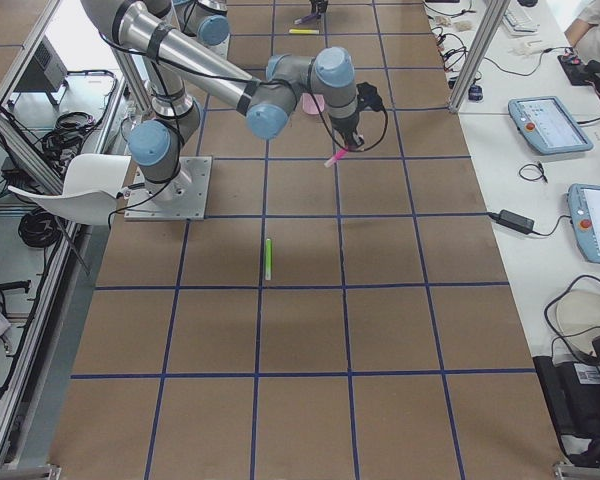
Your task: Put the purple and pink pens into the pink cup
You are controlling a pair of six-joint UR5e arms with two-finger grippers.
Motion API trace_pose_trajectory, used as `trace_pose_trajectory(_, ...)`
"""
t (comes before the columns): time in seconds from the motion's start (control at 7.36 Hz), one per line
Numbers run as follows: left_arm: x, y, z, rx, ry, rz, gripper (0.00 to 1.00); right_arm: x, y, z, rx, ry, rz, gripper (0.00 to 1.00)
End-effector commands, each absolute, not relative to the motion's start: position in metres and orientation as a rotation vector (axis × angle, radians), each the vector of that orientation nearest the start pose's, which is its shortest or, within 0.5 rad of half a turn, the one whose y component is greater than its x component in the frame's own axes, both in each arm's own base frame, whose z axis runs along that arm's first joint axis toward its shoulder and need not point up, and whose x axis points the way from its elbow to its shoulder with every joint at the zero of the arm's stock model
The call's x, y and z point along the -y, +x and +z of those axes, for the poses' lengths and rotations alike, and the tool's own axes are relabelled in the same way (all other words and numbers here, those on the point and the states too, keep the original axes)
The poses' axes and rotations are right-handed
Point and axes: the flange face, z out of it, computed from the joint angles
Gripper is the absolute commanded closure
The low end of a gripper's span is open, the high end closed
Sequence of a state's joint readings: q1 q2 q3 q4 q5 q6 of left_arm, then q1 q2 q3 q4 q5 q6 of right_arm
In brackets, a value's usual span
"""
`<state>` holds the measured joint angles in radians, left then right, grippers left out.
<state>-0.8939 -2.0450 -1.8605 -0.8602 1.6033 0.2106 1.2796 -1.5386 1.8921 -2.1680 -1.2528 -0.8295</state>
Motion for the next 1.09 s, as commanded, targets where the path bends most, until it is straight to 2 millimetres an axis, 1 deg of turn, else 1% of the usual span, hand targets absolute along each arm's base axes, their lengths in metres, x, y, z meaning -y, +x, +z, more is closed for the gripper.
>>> trace_pose_trajectory(0.0,0.528,0.257,0.165,-3.051,-0.721,0.095,0.71,0.493,0.156,0.396,-2.638,-1.047,-0.856,1.0)
trace_pose_trajectory(0.14,0.528,0.257,0.165,-3.053,-0.717,0.094,0.97,0.472,0.205,0.389,-2.588,-0.953,-0.964,1.0)
trace_pose_trajectory(0.27,0.529,0.257,0.166,-3.052,-0.719,0.089,1.0,0.449,0.246,0.378,-2.527,-0.949,-0.991,1.0)
trace_pose_trajectory(0.41,0.529,0.257,0.169,-3.051,-0.719,0.082,1.0,0.43,0.279,0.37,-2.45,-1.029,-1.088,1.0)
trace_pose_trajectory(0.54,0.529,0.257,0.17,-3.051,-0.719,0.079,1.0,0.412,0.287,0.345,-2.49,-0.935,-1.104,1.0)
trace_pose_trajectory(0.68,0.529,0.257,0.177,-3.047,-0.718,0.066,1.0,0.403,0.293,0.325,-2.47,-0.884,-1.15,1.0)
trace_pose_trajectory(0.82,0.53,0.258,0.184,-3.043,-0.717,0.046,1.0,0.403,0.299,0.318,-2.429,-0.861,-1.222,1.0)
trace_pose_trajectory(0.95,0.536,0.261,0.198,-3.028,-0.712,0.005,1.0,0.405,0.306,0.308,-2.417,-0.855,-1.224,1.0)
